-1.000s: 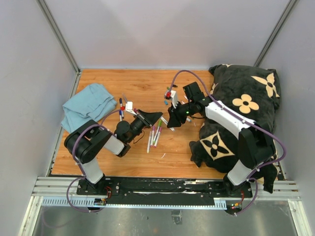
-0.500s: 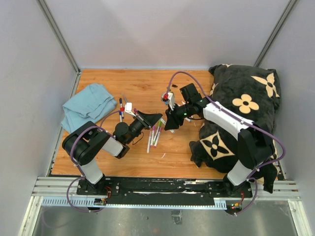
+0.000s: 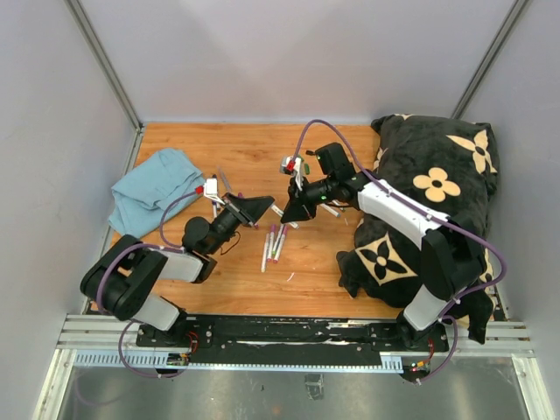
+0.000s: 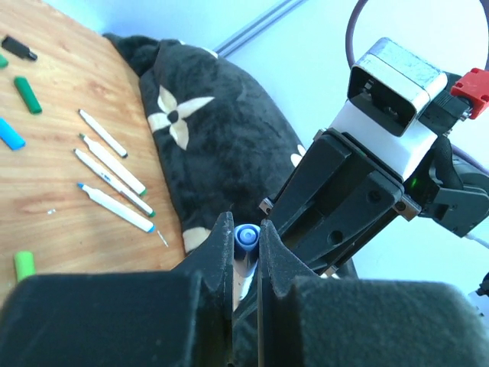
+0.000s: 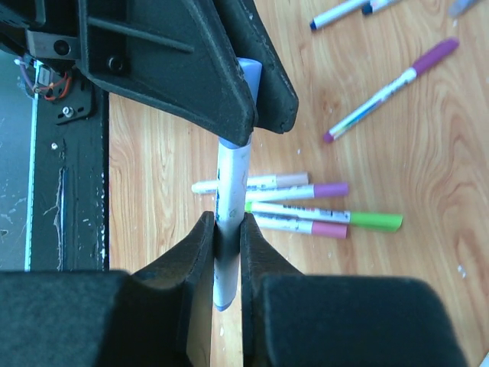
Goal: Open the pen caps
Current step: Open the pen cap from the pen, then place the pen at the center of the board.
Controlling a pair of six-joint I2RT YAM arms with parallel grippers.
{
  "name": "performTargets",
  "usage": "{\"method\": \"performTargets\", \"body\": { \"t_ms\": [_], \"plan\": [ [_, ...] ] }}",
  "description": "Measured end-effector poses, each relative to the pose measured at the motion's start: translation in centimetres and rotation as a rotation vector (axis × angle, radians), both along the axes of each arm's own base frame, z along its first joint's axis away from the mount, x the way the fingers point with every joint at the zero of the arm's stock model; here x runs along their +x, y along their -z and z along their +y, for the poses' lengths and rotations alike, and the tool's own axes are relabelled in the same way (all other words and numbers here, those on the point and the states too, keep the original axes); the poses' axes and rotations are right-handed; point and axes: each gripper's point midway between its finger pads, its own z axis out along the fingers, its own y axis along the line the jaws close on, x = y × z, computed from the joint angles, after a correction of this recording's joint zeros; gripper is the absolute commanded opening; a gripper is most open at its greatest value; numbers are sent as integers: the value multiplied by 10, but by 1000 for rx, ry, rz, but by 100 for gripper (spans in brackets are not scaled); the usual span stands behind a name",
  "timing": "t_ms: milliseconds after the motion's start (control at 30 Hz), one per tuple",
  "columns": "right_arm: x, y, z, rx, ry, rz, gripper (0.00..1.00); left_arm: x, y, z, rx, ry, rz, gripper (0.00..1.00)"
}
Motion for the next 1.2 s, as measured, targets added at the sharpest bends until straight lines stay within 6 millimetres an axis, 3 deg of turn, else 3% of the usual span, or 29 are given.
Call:
{"method": "performTargets", "body": {
  "t_ms": [200,333,433,533,800,1033,1200],
  "plan": [
    [4,-12,11,47,-31,-64,1,5,-16,19,44,-44,-37,0],
    [-18,12,-5,-34,-40,47,1,39,-55,70,-9,-255,-114,0],
    [-26,18,-11,-61,-51,76,1,41,-71,87,-28,-305,-150,0],
    [-28,19,-14,-74,-57,70,1,39,-74,95,-27,-321,-160,0],
    [-14,24,-25,-149,-10,-19,2,16,-59,104,35,-310,-150,0],
    [8,39,-43,-278,84,-103,3,-10,-23,105,152,-283,-113,0],
    [26,61,-60,-405,157,-134,5,-22,5,107,241,-276,-89,0]
  ]
}}
